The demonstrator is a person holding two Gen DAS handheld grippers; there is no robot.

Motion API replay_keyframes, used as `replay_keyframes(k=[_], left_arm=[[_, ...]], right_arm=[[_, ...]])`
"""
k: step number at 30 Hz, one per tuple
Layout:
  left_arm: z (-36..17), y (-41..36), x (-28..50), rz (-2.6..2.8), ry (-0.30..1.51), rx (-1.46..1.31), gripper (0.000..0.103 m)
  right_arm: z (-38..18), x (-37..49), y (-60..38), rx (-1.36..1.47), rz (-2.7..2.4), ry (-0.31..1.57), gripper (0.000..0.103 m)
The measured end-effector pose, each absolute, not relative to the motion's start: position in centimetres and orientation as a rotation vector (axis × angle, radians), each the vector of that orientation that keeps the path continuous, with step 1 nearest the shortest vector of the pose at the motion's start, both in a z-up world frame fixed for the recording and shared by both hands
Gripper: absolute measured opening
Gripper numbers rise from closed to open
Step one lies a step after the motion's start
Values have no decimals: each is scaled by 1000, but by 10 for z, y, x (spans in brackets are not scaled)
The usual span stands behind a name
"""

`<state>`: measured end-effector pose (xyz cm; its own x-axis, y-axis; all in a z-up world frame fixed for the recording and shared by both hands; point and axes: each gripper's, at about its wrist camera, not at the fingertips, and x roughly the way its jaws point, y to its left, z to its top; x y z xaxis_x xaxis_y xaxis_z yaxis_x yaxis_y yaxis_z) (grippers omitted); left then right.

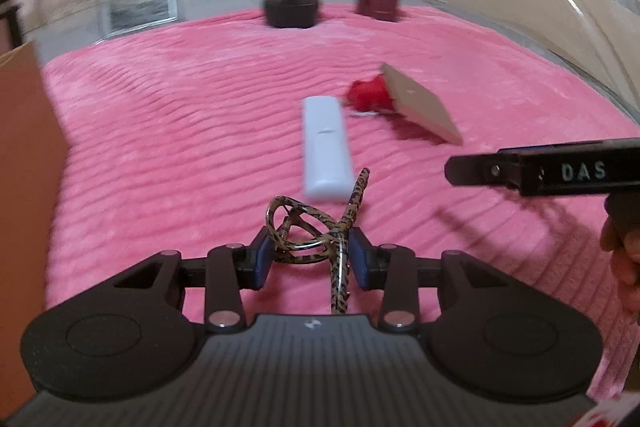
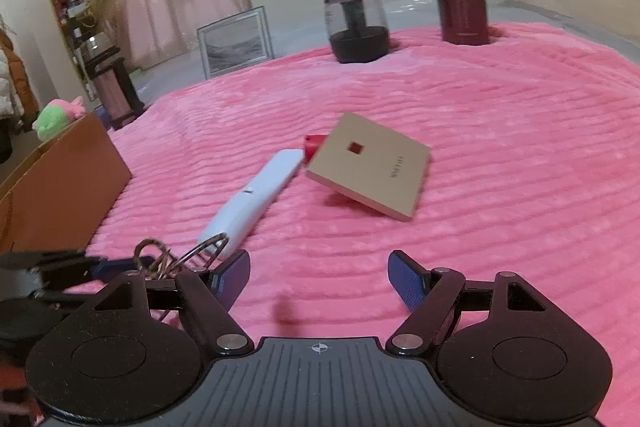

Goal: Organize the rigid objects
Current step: 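Grasp the white USB stick with the right tool while the left tool holds the braided keychain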

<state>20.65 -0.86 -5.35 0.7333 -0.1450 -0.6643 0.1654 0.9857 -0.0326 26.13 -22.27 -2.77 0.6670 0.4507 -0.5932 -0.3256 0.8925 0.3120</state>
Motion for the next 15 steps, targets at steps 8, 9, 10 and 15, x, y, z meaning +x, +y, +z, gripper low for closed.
replay_keyframes(k=[8,9,10,15], left_arm=[[-57,11,188,58,702,-27,34],[-56,14,190,78,691,-36,34],[-55,17,191,97,682,-46,34],[-53,24,195,151,649,-73,34]], right_arm=[[-31,283,-179,187,530,720,73],[-32,285,-173,189,540,724,73],[-33,288,-168,187,540,726,73],[-43,307,-147,193,525,754,61]])
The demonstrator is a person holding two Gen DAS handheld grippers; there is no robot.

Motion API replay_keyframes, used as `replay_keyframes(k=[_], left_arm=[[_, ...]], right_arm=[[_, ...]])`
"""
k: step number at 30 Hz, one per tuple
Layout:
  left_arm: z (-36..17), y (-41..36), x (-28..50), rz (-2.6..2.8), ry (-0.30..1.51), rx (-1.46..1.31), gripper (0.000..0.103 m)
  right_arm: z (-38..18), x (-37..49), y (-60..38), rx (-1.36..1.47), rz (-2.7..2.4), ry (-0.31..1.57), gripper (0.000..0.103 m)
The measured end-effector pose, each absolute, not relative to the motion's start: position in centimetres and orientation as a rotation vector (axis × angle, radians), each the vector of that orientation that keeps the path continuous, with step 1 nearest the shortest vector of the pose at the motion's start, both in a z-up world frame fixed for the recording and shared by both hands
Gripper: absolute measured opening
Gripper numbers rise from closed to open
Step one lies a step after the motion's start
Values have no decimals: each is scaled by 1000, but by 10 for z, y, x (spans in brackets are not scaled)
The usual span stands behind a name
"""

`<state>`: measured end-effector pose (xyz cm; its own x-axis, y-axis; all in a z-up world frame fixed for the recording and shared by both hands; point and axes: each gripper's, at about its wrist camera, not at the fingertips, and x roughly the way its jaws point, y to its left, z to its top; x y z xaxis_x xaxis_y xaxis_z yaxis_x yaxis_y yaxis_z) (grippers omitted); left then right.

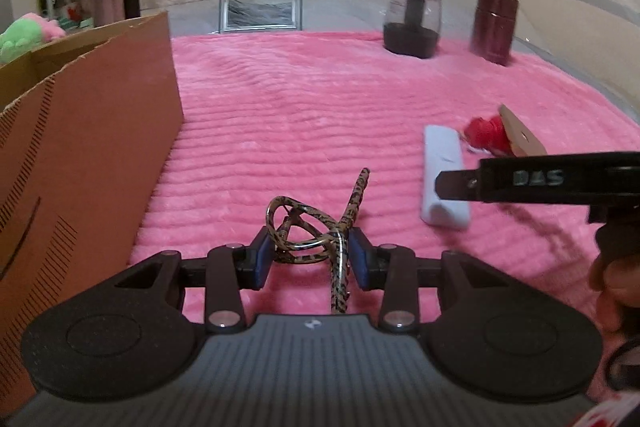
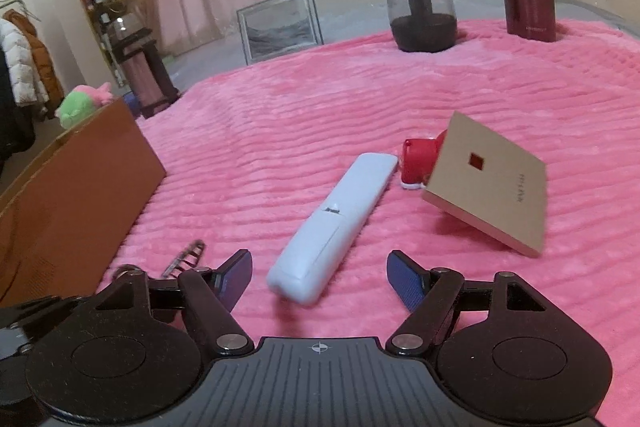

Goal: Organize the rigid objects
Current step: 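Grasp the white USB stick with the right tool while the left tool holds the braided keychain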

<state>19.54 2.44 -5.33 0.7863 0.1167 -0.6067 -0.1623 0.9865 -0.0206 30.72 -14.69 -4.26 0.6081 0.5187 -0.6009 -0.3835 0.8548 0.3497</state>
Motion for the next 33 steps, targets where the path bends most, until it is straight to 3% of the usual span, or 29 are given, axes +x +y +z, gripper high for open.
replay_keyframes(k=[1,7,15,24,27,33], left_arm=[[-54,25,196,152,649,-77,34],[-58,29,199,156,655,-98,34],[-58,23,190,110,661,-96,34],[-56,5,166,34,681,-75,34],[-58,1,164,33,686,-71,34],[-59,1,165,23,677,-70,34]], right_arm=[[-45,311,-143,187,520,763,57],[-54,329,-116,90,480,791,54],[-43,301,-139,-36,528,812,34],[-46,227,-201,-90,493,790,36],[-49,216,-197,-148,455,729,42],[-55,224,-175,-199,447,666,42]])
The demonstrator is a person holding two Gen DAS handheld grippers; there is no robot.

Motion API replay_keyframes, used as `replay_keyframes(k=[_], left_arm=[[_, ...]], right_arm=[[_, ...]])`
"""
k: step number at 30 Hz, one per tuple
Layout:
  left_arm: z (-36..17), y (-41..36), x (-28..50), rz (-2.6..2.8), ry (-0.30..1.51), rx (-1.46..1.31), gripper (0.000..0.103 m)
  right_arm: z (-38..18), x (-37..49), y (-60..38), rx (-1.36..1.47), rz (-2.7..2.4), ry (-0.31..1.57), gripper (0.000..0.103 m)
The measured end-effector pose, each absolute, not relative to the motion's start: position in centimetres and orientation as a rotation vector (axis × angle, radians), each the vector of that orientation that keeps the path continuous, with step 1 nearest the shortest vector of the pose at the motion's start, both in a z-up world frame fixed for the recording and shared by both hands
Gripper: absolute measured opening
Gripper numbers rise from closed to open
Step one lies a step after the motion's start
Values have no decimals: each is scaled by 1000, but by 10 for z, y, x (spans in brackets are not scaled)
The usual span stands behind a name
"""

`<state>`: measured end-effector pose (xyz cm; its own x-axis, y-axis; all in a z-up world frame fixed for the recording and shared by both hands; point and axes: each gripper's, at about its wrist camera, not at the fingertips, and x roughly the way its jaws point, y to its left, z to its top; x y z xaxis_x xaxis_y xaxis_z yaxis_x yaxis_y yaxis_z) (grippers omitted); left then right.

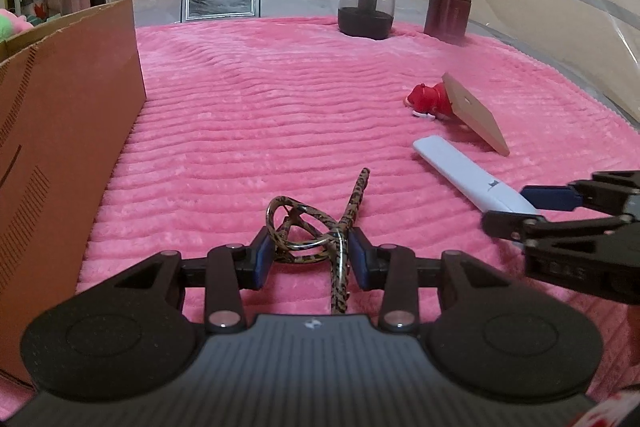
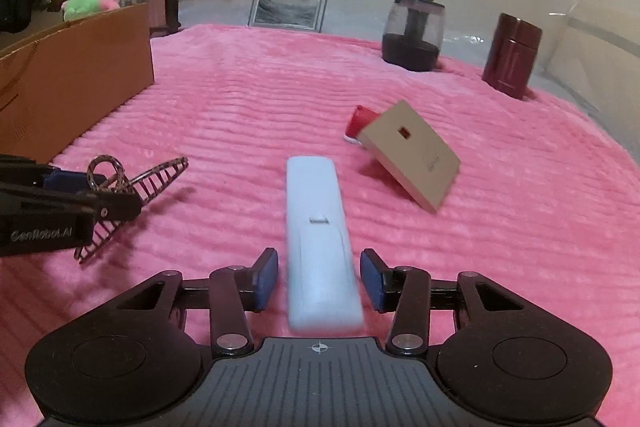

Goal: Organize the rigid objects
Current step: 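Grasp the white USB stick with the right tool while the left tool holds the braided keychain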

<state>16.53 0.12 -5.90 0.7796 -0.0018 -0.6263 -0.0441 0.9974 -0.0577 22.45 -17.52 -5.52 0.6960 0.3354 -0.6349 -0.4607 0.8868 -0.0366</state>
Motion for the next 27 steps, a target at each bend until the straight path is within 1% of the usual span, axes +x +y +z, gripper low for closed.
replay_keyframes(k=[6,18,25,27], left_arm=[[-64,3,168,2,668,-75,35],[-66,-1,172,1,645,-27,36],[-67,-1,178,-14,639,-4,38],[-66,-1,178,-23,639,0,36]], right_arm=[[-65,242,-180,-119,447,696,42],[-67,242,-179,-137,465,693,41],[-68,242,-180,-134,461,694,41],[-67,242,-179,-131,459,698,41]])
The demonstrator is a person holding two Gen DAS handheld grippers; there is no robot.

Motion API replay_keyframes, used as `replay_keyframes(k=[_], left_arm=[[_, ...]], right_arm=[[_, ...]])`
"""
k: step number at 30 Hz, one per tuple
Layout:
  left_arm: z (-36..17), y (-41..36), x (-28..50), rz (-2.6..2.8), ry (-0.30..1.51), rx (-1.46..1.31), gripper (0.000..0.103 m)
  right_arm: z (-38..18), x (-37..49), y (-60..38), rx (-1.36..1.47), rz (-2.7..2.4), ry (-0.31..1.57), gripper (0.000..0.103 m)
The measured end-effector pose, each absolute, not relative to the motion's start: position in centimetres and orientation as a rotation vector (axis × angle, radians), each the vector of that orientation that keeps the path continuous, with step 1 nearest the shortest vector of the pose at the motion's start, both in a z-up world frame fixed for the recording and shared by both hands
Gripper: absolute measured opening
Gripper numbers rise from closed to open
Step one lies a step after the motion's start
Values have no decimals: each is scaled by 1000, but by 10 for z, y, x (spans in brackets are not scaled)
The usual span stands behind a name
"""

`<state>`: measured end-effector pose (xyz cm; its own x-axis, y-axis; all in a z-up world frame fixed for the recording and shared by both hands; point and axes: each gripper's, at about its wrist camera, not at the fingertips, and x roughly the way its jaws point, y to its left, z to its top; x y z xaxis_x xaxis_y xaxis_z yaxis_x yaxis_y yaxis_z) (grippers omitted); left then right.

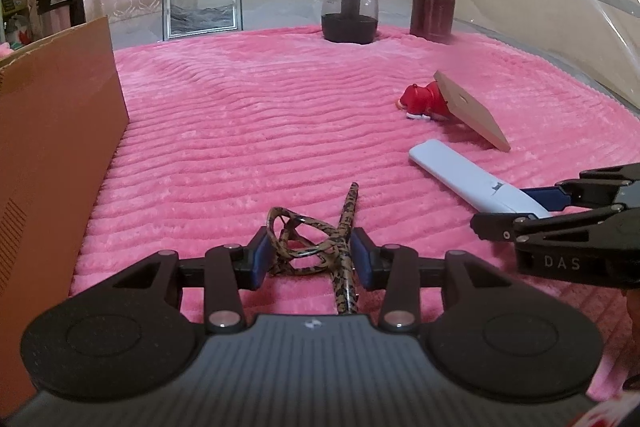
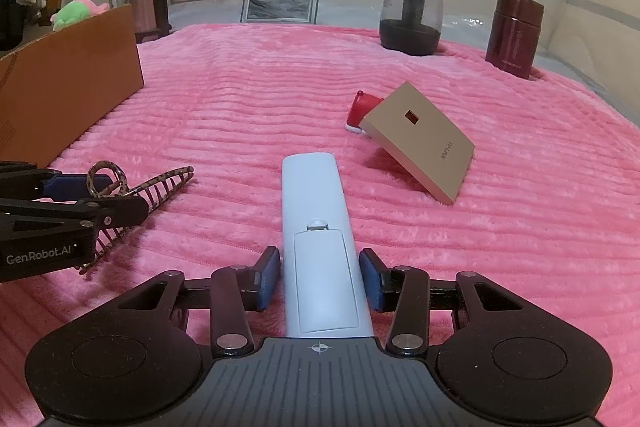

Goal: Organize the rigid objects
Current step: 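Grasp the white USB stick with the right tool while the left tool holds the braided keychain, then carry the keychain and USB stick over the cardboard box with both tools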

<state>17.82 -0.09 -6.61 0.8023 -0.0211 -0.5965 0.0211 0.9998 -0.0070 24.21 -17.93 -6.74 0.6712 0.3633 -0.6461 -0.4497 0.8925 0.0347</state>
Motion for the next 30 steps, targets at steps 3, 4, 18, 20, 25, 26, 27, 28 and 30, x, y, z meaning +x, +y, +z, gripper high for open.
replay_keyframes(k=[3,4,18,20,25,26,27,28,30], left_arm=[[-66,-1,177,-33,646,-6,34],[-65,0,176,-34,647,-8,34],[-40,2,145,-60,623,-27,34],[-35,4,139,-60,620,-33,34],[-21,4,123,-72,602,-29,34],[-18,4,119,-76,596,-29,34],[-15,4,117,-78,592,-29,34],[-13,5,115,-80,587,-31,34],[-7,5,108,-83,577,-29,34]], right_arm=[[-66,242,-179,-125,457,705,37],[-65,242,-178,-124,457,707,36],[-35,206,-188,-66,443,680,35],[-30,199,-190,-63,439,673,35],[-16,182,-192,-50,440,656,35],[-13,178,-192,-52,441,651,35],[-11,176,-192,-52,441,648,35],[-9,172,-192,-51,440,646,35],[-7,167,-191,-54,439,646,35]])
